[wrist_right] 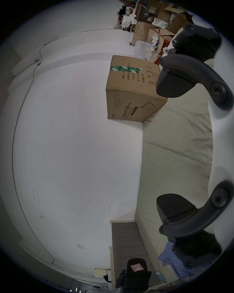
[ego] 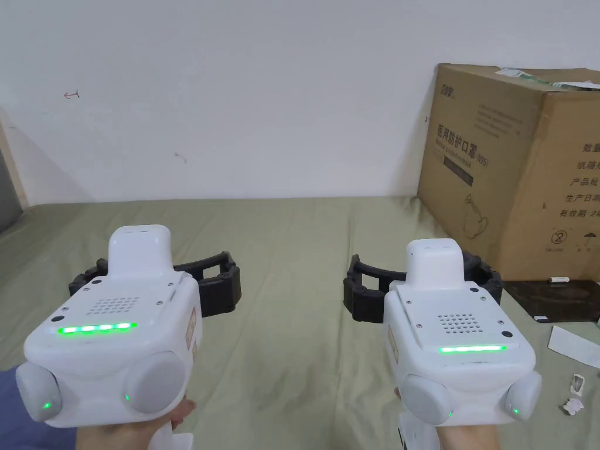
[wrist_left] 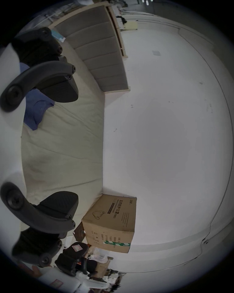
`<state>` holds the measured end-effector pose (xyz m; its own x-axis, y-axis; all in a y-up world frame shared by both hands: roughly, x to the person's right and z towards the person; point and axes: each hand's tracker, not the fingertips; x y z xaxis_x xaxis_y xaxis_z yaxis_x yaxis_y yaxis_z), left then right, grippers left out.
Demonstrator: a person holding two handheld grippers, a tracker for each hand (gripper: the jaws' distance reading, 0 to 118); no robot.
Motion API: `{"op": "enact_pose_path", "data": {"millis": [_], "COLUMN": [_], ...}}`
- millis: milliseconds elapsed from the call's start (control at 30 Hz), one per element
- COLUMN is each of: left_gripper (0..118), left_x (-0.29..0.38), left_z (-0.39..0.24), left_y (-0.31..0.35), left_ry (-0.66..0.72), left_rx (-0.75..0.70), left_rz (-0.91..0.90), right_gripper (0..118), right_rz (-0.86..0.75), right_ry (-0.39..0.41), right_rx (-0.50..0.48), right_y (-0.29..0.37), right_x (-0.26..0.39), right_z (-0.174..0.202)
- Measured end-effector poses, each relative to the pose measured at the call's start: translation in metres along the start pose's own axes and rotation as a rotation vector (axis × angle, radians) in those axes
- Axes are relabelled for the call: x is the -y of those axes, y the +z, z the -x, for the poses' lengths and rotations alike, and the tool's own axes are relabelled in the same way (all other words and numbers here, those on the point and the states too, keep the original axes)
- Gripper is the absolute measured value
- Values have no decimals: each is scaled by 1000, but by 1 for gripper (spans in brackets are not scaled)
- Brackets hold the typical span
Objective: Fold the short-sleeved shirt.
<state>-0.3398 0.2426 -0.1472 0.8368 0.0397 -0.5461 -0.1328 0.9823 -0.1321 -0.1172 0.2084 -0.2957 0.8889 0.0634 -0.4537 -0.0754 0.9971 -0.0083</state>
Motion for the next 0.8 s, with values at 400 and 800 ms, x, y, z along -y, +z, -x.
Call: {"op": "enact_pose_path", "data": {"millis": [400,800], "left_gripper": [114,113], "left_x": [6,5], "left_z": [0,0], "left_y": [1,1], "left_ry": [-63,-76], "left_rx": [-27,-29], "left_rz": [-43,-39], "right_gripper": [118,118], "right_rz": [38,28], "right_ry": [-64,-69], "right_rx": [4,38], "right_y": [-3,-1], "right_x": [3,1], "right_z": [-7,-8]}}
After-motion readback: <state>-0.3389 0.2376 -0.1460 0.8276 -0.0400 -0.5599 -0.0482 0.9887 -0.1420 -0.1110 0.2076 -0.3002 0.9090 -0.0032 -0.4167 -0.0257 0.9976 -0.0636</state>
